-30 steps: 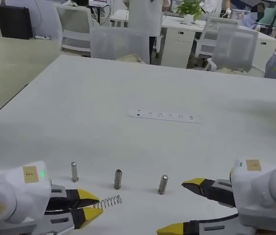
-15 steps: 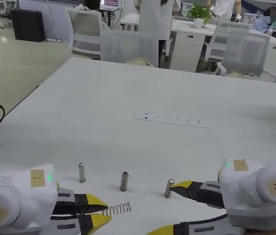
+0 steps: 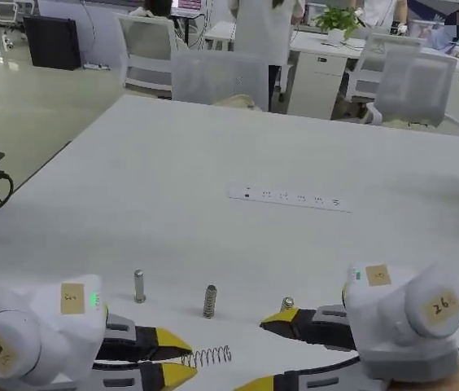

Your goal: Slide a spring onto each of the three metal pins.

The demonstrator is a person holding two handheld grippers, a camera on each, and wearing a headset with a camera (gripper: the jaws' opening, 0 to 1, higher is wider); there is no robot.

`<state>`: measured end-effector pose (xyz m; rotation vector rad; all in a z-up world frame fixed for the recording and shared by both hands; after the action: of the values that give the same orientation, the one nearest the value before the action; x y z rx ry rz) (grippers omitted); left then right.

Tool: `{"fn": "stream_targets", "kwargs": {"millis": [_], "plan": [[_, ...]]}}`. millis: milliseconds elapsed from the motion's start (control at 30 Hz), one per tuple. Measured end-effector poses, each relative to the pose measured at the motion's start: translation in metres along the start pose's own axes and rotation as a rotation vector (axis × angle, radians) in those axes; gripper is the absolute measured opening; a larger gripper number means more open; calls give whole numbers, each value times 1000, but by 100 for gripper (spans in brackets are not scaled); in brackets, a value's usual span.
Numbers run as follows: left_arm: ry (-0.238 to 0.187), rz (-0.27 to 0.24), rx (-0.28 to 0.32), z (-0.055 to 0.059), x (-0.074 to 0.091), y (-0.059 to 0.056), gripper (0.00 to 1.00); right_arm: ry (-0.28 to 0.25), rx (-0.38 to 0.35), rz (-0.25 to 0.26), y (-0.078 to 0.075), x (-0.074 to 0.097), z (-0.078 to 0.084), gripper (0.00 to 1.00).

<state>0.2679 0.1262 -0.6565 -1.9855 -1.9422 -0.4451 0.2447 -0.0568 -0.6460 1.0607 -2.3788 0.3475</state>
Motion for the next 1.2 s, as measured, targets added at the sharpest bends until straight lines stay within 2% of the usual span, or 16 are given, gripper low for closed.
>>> {"fn": "stream_targets", "kwargs": {"millis": [367, 500, 633, 933, 1067, 1200], "plan": [[-4, 43, -15, -5, -3, -7, 3, 9, 9, -68, 9, -6, 0, 38], [-1, 58, -23, -7, -5, -9, 3, 15, 37, -74, 11, -6, 1, 31], [-3, 67, -27, -8, -6, -10, 2, 13, 34, -87, 13, -6, 1, 29], [-12, 82, -33, -10, -7, -13, 2, 23, 34, -120, 17, -6, 4, 16], [-2, 90, -35, -8, -7, -14, 3, 22, 44, -116, 16, -5, 3, 10], [-6, 87, -32, -8, -8, -13, 2, 22, 64, -114, 18, -2, -1, 10]]}}
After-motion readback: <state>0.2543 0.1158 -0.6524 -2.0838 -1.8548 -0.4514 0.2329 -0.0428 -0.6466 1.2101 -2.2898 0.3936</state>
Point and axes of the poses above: the centre of the closed fingertips' face, and the gripper's own axes: x roughly backward along the fingers, y roughly to its left, z roughly out of its underside, the point moved 9 cm from there along x, roughly backward along the fingers, and after that the axes turned 12 degrees about z, right-handed, at the moved point
